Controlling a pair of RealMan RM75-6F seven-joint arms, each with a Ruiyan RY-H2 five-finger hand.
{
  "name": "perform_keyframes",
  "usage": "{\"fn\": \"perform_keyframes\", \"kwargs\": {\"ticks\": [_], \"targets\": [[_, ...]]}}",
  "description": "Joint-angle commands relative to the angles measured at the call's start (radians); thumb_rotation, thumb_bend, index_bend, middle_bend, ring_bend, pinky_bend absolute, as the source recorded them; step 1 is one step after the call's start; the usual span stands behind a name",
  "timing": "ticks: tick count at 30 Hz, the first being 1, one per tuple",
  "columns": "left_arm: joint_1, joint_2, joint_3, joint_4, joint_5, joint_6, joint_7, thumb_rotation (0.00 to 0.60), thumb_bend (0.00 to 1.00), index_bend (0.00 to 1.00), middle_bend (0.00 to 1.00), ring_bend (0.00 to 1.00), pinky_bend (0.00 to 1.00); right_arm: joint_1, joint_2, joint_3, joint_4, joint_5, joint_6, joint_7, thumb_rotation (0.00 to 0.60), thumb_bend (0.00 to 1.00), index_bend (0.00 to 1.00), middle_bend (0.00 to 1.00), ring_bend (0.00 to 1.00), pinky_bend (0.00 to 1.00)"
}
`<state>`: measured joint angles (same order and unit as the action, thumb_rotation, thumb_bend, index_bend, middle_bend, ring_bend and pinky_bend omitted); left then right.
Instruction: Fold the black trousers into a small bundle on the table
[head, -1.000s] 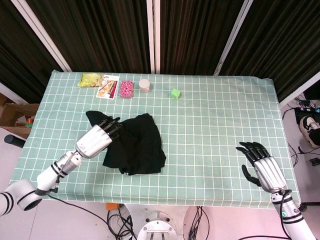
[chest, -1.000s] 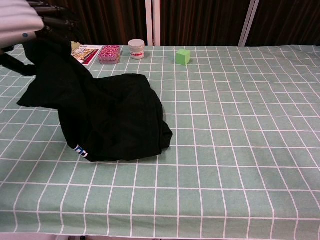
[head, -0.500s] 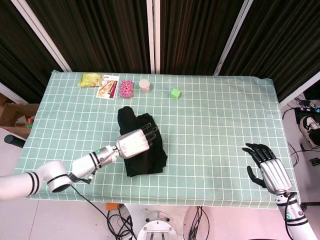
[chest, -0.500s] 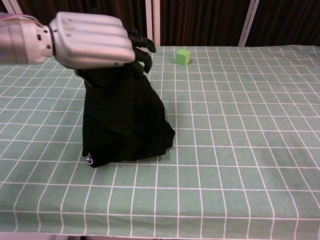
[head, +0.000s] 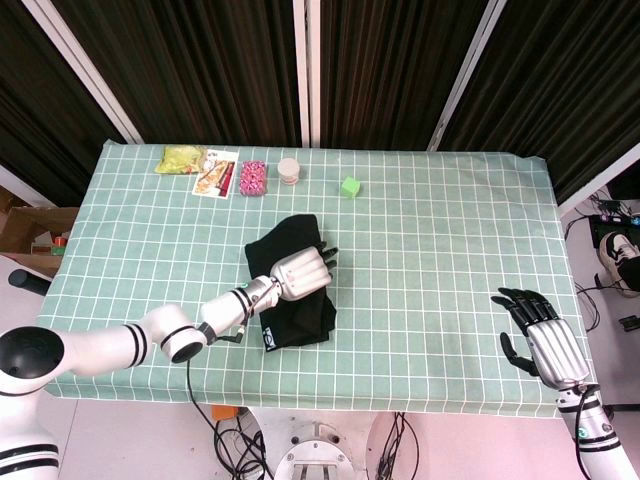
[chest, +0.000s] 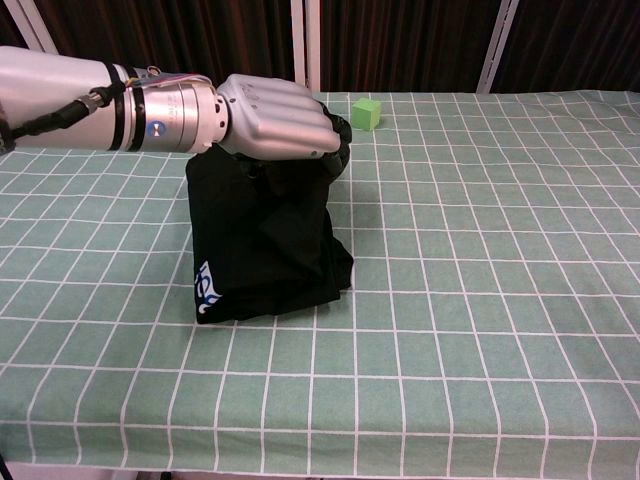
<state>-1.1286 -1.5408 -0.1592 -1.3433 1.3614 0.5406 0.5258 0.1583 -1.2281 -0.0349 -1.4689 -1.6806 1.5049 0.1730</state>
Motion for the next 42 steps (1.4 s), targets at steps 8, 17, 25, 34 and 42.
{"fn": "perform_keyframes", "kwargs": {"ticks": [8,17,25,34,42], "targets": [[0.019,0.038,0.019,-0.053,-0.133,0.04,0.021,0.6,0.57,0.52,0.24,0.1,0.19,0.007,0.0,0.005,-0.008,-0.001,-0.013,-0.009,0.6,0.48,0.23,0.17,0.13,0.18],[0.106,0.004,-0.032,-0.1,-0.169,0.229,-0.14,0.583,0.09,0.13,0.12,0.08,0.19,0.006,-0.001,0.007,-0.007,-0.001,-0.012,-0.004,0.6,0.48,0.23,0.17,0.13,0.18],[0.25,0.143,-0.008,-0.236,-0.127,0.379,-0.301,0.496,0.07,0.14,0.12,0.08,0.19,0.001,-0.004,0.01,0.014,-0.003,0.002,0.022,0.6,0.48,0.23,0.17,0.13,0.18],[0.24,0.063,0.015,-0.139,-0.221,0.239,-0.398,0.247,0.07,0.19,0.17,0.08,0.18,0.007,-0.019,0.01,0.026,-0.004,-0.011,0.024,0.6,0.48,0.23,0.17,0.13,0.18],[0.163,-0.063,0.025,0.022,-0.291,0.125,-0.333,0.248,0.07,0.19,0.18,0.08,0.18,0.008,-0.018,0.012,0.013,0.002,-0.019,0.009,0.6,0.48,0.23,0.17,0.13,0.18]]}}
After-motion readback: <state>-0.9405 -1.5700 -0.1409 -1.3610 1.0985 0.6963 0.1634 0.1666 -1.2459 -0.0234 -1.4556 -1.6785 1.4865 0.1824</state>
